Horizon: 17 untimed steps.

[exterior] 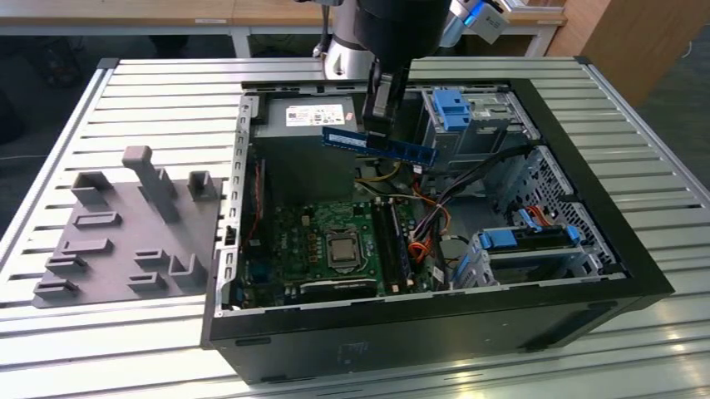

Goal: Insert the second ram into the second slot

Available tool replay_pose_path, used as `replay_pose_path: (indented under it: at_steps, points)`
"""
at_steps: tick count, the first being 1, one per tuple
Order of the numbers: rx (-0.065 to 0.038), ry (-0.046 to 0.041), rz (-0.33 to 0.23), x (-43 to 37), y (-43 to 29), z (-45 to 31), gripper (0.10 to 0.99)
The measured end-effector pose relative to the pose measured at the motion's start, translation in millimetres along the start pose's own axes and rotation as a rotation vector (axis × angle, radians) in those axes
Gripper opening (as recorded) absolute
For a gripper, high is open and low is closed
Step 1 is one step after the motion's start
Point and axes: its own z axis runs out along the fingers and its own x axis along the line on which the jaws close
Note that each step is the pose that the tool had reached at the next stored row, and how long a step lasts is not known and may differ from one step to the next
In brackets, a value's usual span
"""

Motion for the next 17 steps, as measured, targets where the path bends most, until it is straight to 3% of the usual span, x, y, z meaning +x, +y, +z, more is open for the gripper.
replay_pose_path:
  at_steps: [17]
  points:
    - [0.000, -0.0004, 0.010, 0.0, 0.0, 0.0, 0.137]
